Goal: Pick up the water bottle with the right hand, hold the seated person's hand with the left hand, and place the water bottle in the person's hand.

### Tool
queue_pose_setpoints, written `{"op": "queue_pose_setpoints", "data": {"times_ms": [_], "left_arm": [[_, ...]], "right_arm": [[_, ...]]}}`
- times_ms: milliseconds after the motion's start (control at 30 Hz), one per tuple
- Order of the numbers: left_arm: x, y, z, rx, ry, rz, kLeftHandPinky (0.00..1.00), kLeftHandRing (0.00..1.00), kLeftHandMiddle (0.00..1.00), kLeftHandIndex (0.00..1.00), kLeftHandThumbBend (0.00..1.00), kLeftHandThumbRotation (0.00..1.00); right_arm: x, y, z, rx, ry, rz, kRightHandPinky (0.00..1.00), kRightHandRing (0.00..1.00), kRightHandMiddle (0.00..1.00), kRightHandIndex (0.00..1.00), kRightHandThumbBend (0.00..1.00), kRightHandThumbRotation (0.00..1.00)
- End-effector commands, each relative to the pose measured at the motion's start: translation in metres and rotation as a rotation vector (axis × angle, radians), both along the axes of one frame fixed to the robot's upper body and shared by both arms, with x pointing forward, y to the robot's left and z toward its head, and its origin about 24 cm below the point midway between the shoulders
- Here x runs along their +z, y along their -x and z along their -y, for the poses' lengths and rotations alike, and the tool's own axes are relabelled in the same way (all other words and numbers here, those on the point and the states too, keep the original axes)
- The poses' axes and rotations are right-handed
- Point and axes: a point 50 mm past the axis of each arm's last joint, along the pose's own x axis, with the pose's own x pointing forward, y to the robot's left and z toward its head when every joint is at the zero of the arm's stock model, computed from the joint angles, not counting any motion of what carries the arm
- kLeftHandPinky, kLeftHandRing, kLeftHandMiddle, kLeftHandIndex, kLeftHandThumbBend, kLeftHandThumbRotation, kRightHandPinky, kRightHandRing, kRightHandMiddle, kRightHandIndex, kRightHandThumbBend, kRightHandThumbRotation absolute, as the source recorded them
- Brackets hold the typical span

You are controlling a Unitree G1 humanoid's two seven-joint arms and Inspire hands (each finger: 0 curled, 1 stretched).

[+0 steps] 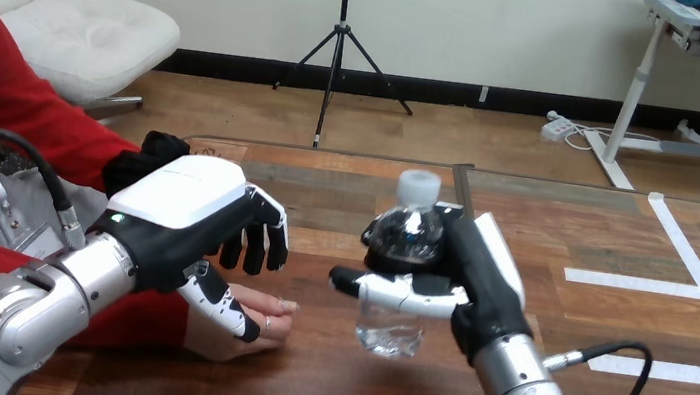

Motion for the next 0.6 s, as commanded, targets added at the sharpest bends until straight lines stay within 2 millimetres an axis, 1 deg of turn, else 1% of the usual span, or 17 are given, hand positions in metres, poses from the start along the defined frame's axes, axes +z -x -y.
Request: {"op": "queue_pose_setpoints", "data": {"times_ms": [0,400,567], "left_arm": [[0.02,-0.004,0.0,-0.001,0.013,0.068,0.37,0.4,0.45,0.47,0.93,0.0],[0.022,-0.005,-0.007,0.016,0.016,0.043,0.39,0.4,0.45,0.47,0.93,0.0],[0.019,-0.006,-0.013,0.03,-0.024,0.036,0.41,0.43,0.48,0.5,0.96,0.0]], "right_arm": [[0.034,-0.018,-0.015,0.023,-0.035,0.158,0.28,0.33,0.38,0.4,0.86,0.0],[0.031,-0.017,-0.017,0.019,-0.043,0.15,0.28,0.33,0.38,0.4,0.86,0.0],[0.031,-0.016,-0.016,0.017,-0.041,0.151,0.27,0.32,0.37,0.4,0.86,0.0]]}}
